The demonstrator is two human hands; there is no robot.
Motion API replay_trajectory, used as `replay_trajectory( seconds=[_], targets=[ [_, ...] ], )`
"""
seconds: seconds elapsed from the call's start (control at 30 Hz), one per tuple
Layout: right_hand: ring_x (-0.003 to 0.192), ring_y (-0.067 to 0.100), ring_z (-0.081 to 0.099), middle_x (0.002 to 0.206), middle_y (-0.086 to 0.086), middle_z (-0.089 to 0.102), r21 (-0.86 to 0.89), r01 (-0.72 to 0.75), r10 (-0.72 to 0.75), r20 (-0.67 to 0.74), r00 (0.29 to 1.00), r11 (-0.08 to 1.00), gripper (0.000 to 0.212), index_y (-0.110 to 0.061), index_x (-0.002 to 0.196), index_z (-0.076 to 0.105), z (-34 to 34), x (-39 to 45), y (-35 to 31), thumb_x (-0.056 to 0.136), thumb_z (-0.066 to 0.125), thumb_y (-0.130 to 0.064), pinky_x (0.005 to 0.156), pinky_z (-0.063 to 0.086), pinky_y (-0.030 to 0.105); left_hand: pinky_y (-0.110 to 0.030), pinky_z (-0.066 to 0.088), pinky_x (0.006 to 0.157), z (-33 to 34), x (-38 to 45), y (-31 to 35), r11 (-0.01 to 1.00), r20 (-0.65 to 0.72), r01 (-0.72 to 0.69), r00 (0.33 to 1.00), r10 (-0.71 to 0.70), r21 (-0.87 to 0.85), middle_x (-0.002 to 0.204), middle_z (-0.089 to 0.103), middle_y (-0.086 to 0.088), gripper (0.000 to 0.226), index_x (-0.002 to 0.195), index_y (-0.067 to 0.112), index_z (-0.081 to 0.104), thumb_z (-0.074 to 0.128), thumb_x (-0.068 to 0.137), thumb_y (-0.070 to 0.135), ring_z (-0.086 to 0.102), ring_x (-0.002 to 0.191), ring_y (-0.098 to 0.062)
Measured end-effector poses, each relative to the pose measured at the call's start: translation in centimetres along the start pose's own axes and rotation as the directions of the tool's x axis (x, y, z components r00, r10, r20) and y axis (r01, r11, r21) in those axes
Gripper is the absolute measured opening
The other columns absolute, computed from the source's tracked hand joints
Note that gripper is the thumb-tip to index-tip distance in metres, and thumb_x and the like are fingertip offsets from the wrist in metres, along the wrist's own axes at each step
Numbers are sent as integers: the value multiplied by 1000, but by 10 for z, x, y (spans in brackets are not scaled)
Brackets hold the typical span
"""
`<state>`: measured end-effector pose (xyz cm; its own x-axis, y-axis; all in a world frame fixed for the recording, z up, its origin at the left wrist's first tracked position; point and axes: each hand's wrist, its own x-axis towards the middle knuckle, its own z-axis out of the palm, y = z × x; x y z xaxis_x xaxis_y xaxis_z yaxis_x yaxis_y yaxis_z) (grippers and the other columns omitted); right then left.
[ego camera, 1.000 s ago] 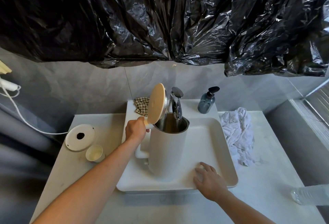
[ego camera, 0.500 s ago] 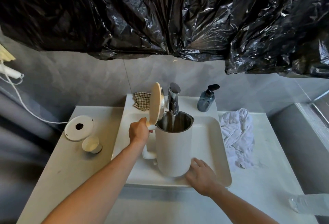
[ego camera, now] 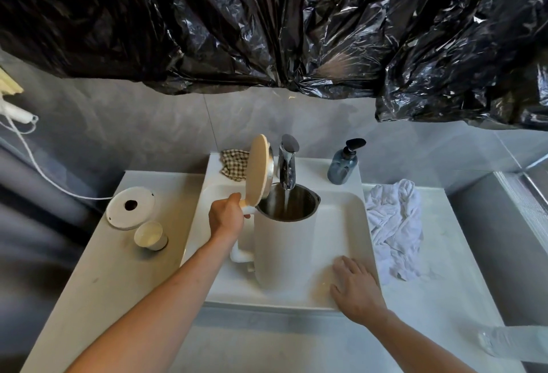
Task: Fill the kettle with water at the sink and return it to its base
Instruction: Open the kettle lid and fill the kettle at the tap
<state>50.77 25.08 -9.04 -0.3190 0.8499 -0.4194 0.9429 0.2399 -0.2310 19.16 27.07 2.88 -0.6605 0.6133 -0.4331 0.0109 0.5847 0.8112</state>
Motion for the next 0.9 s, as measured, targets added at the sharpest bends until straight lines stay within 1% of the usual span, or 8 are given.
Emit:
replay_trajectory(
  seconds=[0.07, 0.13, 0.17, 0.23, 0.3, 0.5, 0.7, 0.9],
  targets=[
    [149, 33, 34, 162, 8, 40, -22, 11, -11, 7, 1000, 1000, 74, -22, 140, 55, -2, 3, 3, 81, 27, -56, 121, 31, 42, -30, 40, 63, 0, -1, 2, 998, -7, -10, 1000, 10, -59, 68, 69, -4, 42, 87, 4, 76, 46, 100, 31, 62, 71, -21],
    [149, 31, 34, 162, 7, 39, -52, 35, -34, 23, 999, 998, 70, -23, 133, 58, -2, 4, 4, 82, 24, -55, 121, 29, 41, -30, 38, 59, 0, -3, 3, 999, -10, -33, 999, 32, -32, 67, 70, -4, 44, 85, 3, 76, 45, 98, 31, 63, 70, -22],
    [148, 30, 34, 162, 6, 39, -58, 42, -40, 34, 999, 997, 68, -25, 132, 59, -1, 3, 3, 84, 23, -56, 121, 29, 41, -30, 38, 59, 0, -3, 3, 999, -13, -38, 999, 38, -28, 67, 70, -5, 44, 85, 2, 76, 46, 97, 31, 63, 70, -23],
    [151, 28, 31, 165, 3, 35, -54, 33, -31, 49, 998, 998, 59, -29, 136, 56, 1, 3, 2, 89, 31, -54, 123, 26, 40, -30, 38, 60, 0, -5, 3, 999, -24, -44, 999, 44, -11, 70, 71, -6, 44, 87, 2, 76, 46, 97, 32, 62, 68, -20],
    [153, 27, 28, 167, 1, 32, -40, 29, -26, 60, 998, 999, 56, -32, 140, 54, 3, 3, 3, 91, 36, -53, 125, 23, 40, -28, 36, 57, 0, -4, 2, 999, -36, -51, 998, 51, 7, 72, 71, -7, 44, 88, 1, 75, 45, 98, 31, 60, 65, -15],
    [154, 25, 26, 167, -2, 31, -21, 19, -17, 56, 998, 1000, 60, -35, 142, 52, 4, 1, 3, 89, 33, -55, 126, 20, 40, -26, 34, 55, 1, -4, -1, 997, -31, -71, 997, 73, 36, 74, 70, -7, 44, 92, 0, 74, 42, 100, 30, 58, 65, -15],
    [155, 25, 24, 168, -2, 28, -20, 14, -13, 58, 998, 1000, 62, -34, 144, 50, 2, 1, 1, 88, 32, -54, 127, 19, 39, -27, 31, 53, 2, -8, -1, 996, -45, -77, 996, 79, 41, 67, 67, -4, 45, 85, -3, 73, 43, 100, 27, 57, 63, -16],
    [155, 25, 23, 169, -2, 28, -13, 27, -26, 56, 998, 1000, 58, -34, 143, 51, 3, 2, 2, 90, 35, -53, 126, 20, 39, -26, 31, 53, 1, -9, 1, 995, -51, -78, 995, 81, 55, 73, 69, -6, 45, 89, -4, 74, 42, 100, 25, 55, 62, -13]
  ],
)
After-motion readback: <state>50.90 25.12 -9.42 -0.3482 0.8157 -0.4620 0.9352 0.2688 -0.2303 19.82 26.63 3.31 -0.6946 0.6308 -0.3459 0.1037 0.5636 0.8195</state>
